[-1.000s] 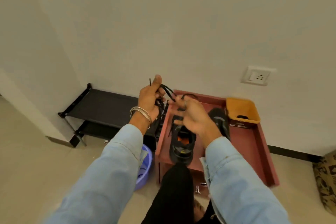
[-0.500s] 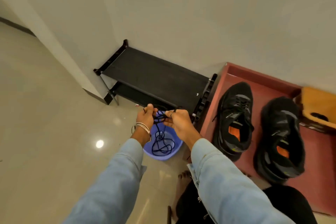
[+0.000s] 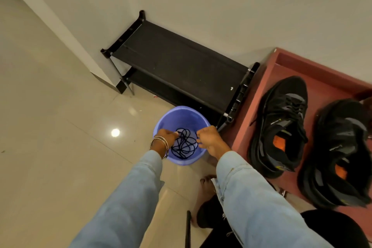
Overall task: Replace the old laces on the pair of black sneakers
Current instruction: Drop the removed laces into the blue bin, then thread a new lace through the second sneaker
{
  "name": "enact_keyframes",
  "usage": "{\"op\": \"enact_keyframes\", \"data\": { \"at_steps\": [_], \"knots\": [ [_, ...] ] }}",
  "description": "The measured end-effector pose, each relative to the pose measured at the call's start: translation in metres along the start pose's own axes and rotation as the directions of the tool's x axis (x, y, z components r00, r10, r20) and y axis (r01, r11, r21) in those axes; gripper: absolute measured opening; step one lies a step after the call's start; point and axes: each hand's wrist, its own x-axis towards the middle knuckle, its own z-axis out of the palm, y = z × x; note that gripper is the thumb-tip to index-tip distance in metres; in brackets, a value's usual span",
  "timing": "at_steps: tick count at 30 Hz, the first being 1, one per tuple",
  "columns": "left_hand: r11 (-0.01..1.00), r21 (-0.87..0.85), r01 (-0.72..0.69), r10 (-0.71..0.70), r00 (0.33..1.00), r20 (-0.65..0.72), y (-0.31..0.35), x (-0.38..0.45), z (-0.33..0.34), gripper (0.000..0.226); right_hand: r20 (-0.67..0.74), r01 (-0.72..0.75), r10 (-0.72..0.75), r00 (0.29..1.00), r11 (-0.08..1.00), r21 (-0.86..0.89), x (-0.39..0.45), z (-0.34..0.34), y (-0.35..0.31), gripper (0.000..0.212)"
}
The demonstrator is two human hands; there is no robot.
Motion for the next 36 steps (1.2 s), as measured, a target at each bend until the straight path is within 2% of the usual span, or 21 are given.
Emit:
{"op": "enact_keyframes", "data": {
  "at_steps": [3, 6, 9, 13, 16, 20, 23, 26, 28, 31, 32, 34, 36],
  "knots": [
    [0.991, -0.126, 0.034, -0.035, 0.999, -0.001, 0.003, -0.008, 0.002, 0.026, 0.053, 0.025, -0.028, 0.998, 0.998, 0.066, -0.019, -0.004, -0.012, 0.03],
    [0.983, -0.185, 0.003, -0.007, 1.0, -0.02, 0.019, -0.024, 0.002, 0.024, 0.041, 0.091, -0.096, 0.995, 0.989, 0.114, -0.042, -0.015, -0.028, 0.024],
    [0.971, -0.225, -0.079, 0.07, 0.996, -0.047, 0.045, -0.045, 0.008, 0.015, 0.048, 0.174, -0.186, 0.981, 0.968, 0.179, -0.067, -0.035, -0.045, 0.021],
    [0.926, -0.279, -0.255, 0.232, 0.966, -0.114, 0.095, -0.082, 0.024, 0.014, 0.011, 0.285, -0.305, 0.952, 0.901, 0.327, -0.111, -0.084, -0.062, 0.018],
    [0.868, -0.307, -0.39, 0.354, 0.92, -0.169, 0.138, -0.113, 0.048, 0.015, -0.082, 0.38, -0.383, 0.92, 0.825, 0.418, -0.145, -0.137, -0.066, 0.019],
    [0.798, -0.309, -0.517, 0.511, 0.853, -0.108, 0.189, -0.15, 0.097, 0.015, -0.283, 0.512, -0.428, 0.858, 0.752, 0.416, -0.174, -0.219, -0.055, 0.017],
    [0.758, -0.265, -0.596, 0.613, 0.79, -0.023, 0.218, -0.172, 0.145, 0.013, -0.45, 0.569, -0.405, 0.796, 0.753, 0.329, -0.178, -0.281, -0.035, 0.014],
    [0.716, -0.212, -0.665, 0.69, 0.72, 0.072, 0.24, -0.182, 0.198, 0.019, -0.596, 0.547, -0.348, 0.724, 0.815, 0.19, -0.166, -0.339, -0.009, 0.016],
    [0.668, -0.114, -0.735, 0.743, 0.656, 0.13, 0.252, -0.183, 0.233, 0.02, -0.674, 0.488, -0.346, 0.653, 0.873, 0.024, -0.149, -0.376, 0.008, 0.023],
    [0.586, 0.099, -0.804, 0.767, 0.59, 0.252, 0.265, -0.183, 0.282, 0.014, -0.738, 0.343, -0.385, 0.555, 0.914, -0.218, -0.122, -0.426, 0.028, 0.01],
    [0.548, 0.158, -0.821, 0.763, 0.568, 0.309, 0.269, -0.182, 0.297, 0.018, -0.741, 0.278, -0.41, 0.532, 0.911, -0.305, -0.113, -0.441, 0.033, 0.012],
    [0.424, 0.291, -0.857, 0.75, 0.513, 0.418, 0.273, -0.178, 0.323, 0.028, -0.692, 0.131, -0.455, 0.561, 0.874, -0.469, -0.096, -0.465, 0.037, 0.023],
    [0.241, 0.459, -0.855, 0.717, 0.475, 0.51, 0.277, -0.172, 0.348, 0.036, -0.61, -0.001, -0.419, 0.673, 0.824, -0.567, -0.078, -0.483, 0.037, 0.035]
  ]
}}
